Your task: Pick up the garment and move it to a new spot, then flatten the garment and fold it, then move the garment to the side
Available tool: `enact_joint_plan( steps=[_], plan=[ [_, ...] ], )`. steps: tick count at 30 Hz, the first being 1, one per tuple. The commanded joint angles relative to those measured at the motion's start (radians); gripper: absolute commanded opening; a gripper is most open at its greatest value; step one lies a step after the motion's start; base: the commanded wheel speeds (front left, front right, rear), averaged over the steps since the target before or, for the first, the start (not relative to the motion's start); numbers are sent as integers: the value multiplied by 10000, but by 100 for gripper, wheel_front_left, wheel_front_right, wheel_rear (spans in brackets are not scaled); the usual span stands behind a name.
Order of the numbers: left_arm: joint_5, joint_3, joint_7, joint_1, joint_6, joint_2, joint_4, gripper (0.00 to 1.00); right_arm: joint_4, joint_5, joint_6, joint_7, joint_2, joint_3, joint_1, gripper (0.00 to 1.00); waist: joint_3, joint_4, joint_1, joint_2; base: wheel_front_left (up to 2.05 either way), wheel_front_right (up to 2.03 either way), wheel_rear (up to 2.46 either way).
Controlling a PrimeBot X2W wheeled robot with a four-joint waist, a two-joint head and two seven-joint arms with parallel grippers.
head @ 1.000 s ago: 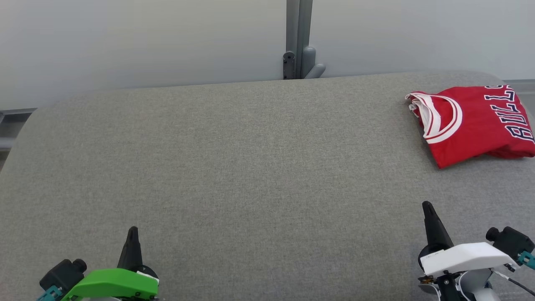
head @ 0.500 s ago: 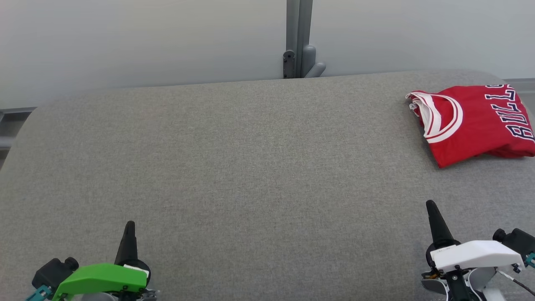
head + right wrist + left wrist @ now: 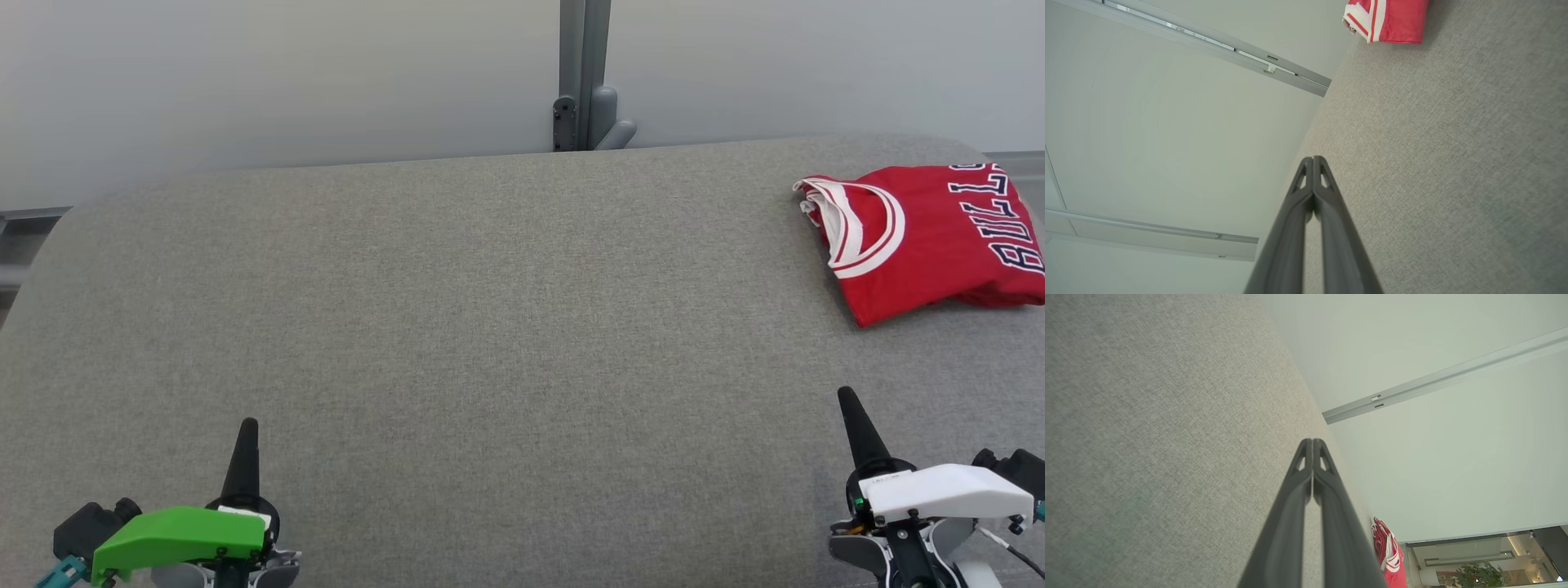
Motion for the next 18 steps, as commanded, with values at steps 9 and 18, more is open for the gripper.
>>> enact_joint_plan(
  steps=[9,18],
  plan=[
    [-999,202,262,-301,-181,45,-137,0,-131,989,3,270,-28,-179,-220,0,22,3,0,0,0,0,0],
    [-1742,332,476,-380,-281,48,-160,0,-141,1726,3,476,-11,-305,-236,0,44,5,0,0,0,0,0]
  ],
)
